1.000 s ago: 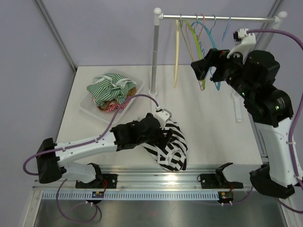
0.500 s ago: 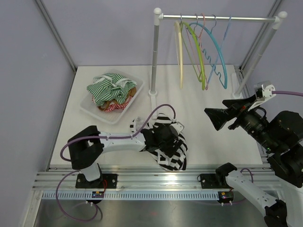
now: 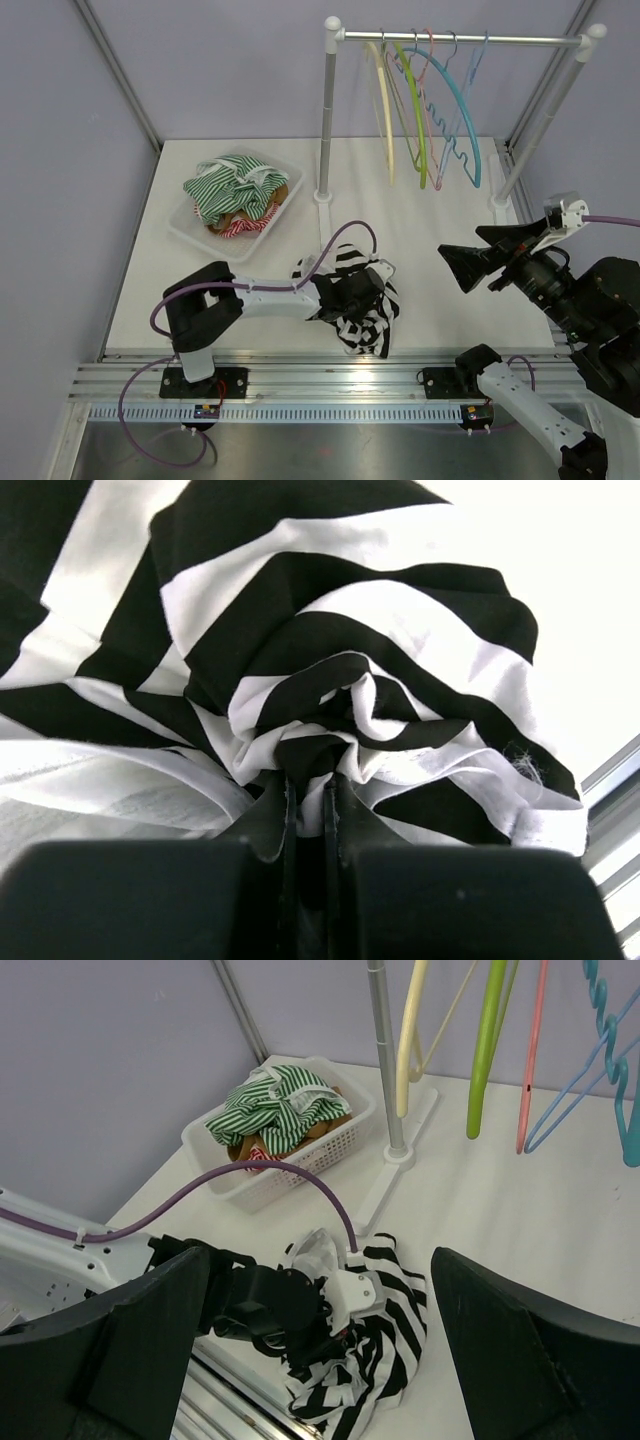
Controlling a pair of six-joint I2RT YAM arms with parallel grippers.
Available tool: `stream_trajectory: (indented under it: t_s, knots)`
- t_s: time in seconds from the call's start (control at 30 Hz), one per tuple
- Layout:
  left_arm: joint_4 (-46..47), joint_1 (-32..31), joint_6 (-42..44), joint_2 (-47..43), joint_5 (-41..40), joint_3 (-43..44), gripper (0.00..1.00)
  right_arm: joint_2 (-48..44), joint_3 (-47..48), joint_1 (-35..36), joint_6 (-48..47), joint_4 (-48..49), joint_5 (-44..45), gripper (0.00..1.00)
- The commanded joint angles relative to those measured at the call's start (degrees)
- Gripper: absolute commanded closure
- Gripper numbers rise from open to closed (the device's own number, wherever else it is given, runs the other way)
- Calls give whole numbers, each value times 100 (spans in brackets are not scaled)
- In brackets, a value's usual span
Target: Remove the tank top from the hanger
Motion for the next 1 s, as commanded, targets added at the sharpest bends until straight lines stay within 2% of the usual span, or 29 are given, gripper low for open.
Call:
stream_trajectory:
  t_s: [0.0,0.07,0.1,0.23,0.3,0.43,0.53,0.6,0.77,0.83,0.97]
  knots:
    - [-834,-31,-195,-652,-421,200,100,-143,-18,31,-159,154,106,1]
    - [-1141,-31,-388,-1335,-870,261,100,-239,-18,31,-177,154,177,0]
    - [-1517,-22,-450,-1548,-1429,305,100,-266,-26,22,-186,154,212,1]
    - [-2521,31,-959,-2533,-2821,735,100,-389,-70,31,-186,163,239,0]
    - [-2935,224,-1021,-3006,-3217,885,100,-424,-97,31,-186,180,230,0]
    - [-3235,891,-706,-3475,-3184,1534,100,-538,-149,31,-177,285,204,1]
    - [-3288,1602,-337,-3546,-2807,2018,100,-574,-167,31,-186,364,169,0]
    - [-3183,2244,-48,-3485,-2167,2492,100,-591,-167,22,-195,400,142,0]
    - [-3550,3922,200,-2607,-393,4027,100,-618,-114,31,-256,505,11,1]
    - [-3683,4658,226,-2290,5,4469,100,-618,-97,31,-274,532,-42,0]
    - [-3885,5751,104,-1308,1303,5200,100,-697,-211,22,-178,716,-313,1]
